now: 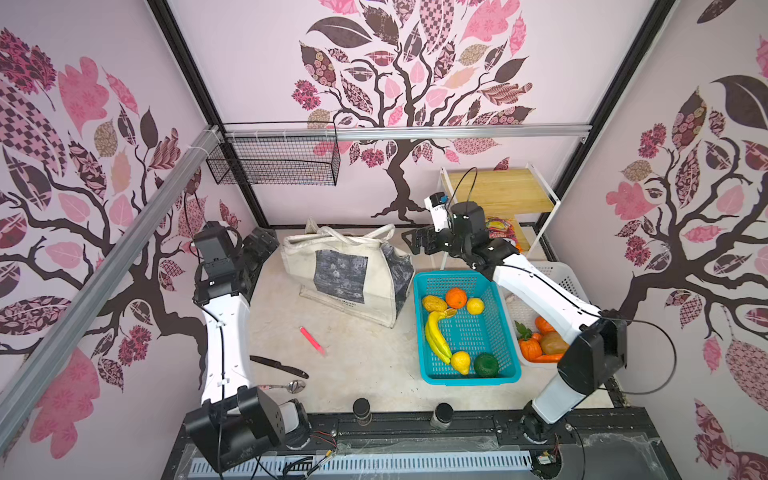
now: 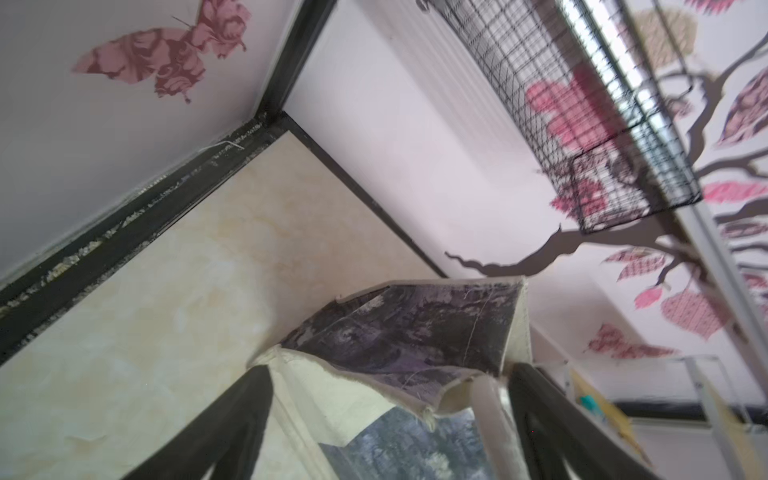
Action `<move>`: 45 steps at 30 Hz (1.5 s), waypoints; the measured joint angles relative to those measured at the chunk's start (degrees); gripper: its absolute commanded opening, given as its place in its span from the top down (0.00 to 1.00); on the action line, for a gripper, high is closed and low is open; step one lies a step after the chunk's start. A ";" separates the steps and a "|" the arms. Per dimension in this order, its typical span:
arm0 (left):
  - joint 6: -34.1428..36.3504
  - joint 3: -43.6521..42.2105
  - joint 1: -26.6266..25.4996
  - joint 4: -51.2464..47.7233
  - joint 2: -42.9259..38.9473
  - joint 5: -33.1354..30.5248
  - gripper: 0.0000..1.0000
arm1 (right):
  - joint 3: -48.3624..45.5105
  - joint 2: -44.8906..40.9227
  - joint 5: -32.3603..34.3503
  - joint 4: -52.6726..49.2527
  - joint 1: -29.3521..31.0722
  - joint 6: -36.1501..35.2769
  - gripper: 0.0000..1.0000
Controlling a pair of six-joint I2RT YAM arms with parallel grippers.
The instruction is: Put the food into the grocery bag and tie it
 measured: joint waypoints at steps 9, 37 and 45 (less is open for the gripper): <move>3.06 -16.59 -3.56 1.22 -16.06 -4.42 0.02 | -15.30 -18.21 5.75 -0.72 -0.04 0.79 0.00; 25.97 -48.74 -25.64 41.48 -7.85 -35.43 0.02 | -70.05 -32.74 28.04 37.40 -19.37 -6.69 0.00; 28.55 -48.78 -20.09 55.06 5.14 -28.04 0.02 | -72.74 -22.49 25.18 54.77 -22.58 -8.28 0.00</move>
